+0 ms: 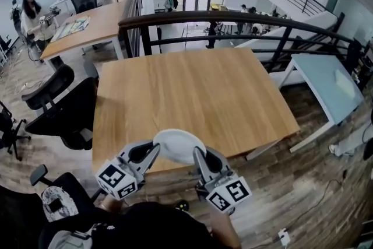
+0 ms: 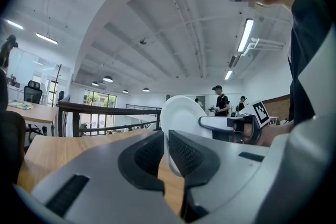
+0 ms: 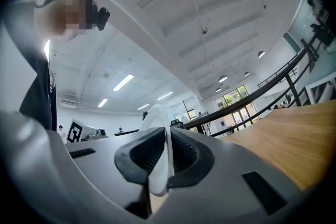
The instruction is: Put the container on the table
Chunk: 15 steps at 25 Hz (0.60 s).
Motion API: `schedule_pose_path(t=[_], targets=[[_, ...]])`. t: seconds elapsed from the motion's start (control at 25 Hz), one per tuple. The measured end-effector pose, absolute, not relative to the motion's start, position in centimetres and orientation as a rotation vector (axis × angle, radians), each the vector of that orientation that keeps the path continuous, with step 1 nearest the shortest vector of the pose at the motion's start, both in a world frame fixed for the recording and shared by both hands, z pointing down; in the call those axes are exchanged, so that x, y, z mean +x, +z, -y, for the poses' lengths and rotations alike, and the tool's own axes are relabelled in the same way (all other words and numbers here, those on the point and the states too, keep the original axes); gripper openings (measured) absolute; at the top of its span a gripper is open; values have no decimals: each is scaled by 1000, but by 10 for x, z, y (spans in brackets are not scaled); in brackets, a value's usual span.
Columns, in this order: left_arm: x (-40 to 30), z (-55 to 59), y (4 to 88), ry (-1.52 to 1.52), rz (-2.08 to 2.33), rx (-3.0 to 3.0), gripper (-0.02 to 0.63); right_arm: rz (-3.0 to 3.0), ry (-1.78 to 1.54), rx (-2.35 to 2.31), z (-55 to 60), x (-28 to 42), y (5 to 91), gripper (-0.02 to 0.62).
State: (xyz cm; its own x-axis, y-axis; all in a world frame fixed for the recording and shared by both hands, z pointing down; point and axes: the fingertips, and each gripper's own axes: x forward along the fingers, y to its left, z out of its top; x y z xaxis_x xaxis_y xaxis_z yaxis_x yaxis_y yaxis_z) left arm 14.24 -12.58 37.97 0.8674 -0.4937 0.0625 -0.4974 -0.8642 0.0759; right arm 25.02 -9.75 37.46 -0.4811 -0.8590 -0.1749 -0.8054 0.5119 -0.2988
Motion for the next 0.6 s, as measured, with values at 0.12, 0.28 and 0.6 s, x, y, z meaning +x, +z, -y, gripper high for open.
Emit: schedule_pose_path(t=[0.12,0.28,0.6], targets=[[151,132,382,80,824,2955,25,-2451,-267,-1368,104,259,379,29],[151,140,384,83,877,2928,25,-2462,-300,-1326,118,260,384,29],[151,170,399,112,922,2894,25,-2523,-326,-1301,155,261,396,29]])
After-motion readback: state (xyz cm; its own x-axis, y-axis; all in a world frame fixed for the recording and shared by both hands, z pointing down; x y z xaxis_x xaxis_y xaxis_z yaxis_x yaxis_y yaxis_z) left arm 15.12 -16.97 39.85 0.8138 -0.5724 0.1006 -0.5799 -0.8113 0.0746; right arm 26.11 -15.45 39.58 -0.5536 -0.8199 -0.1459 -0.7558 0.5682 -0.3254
